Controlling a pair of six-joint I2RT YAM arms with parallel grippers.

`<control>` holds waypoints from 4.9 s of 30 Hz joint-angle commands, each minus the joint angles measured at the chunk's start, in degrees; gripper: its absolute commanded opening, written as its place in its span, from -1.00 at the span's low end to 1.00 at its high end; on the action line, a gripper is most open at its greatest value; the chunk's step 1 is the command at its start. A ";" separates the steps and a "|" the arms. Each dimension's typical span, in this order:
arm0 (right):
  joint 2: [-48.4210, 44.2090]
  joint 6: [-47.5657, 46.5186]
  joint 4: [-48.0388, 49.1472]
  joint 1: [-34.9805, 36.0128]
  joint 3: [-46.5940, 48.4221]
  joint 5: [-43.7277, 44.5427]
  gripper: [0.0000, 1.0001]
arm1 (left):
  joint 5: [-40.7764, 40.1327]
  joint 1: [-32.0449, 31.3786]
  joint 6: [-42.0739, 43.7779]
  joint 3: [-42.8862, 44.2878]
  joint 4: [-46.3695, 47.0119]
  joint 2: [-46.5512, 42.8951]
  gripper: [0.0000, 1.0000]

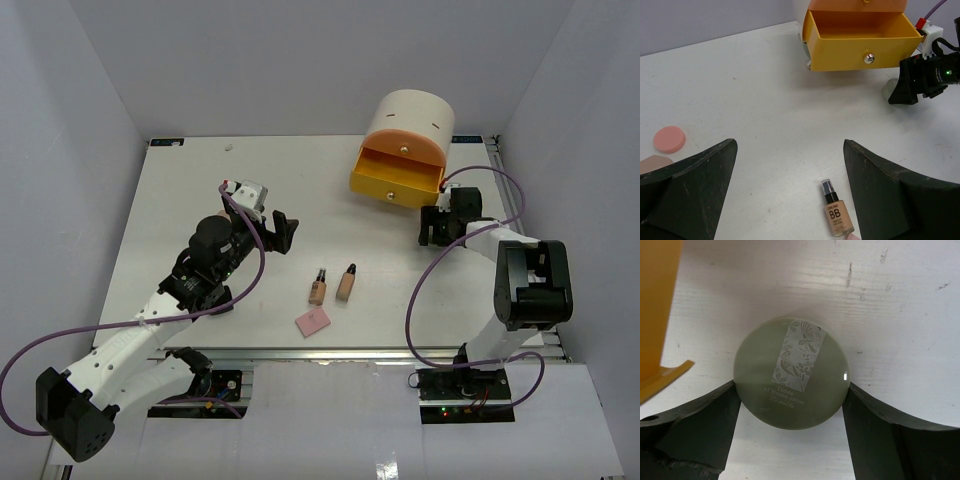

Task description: Organize the makeup

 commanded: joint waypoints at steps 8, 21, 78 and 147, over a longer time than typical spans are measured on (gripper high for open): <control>-12.69 -17.43 -12.02 0.38 -6.71 -10.17 -0.65 | -0.52 -0.01 0.52 0.46 0.76 -0.26 0.96; -20.66 -22.95 -17.17 -0.50 -7.19 -19.03 -0.85 | -1.33 -0.01 0.87 0.26 0.70 0.35 0.96; -32.12 -25.70 -8.74 -1.06 3.26 -55.55 0.80 | 7.72 20.67 -12.29 9.68 -8.16 24.17 0.74; -36.83 -25.24 -7.19 -2.00 -1.44 -57.30 0.80 | 18.16 11.10 -18.93 33.18 -15.57 41.04 -0.79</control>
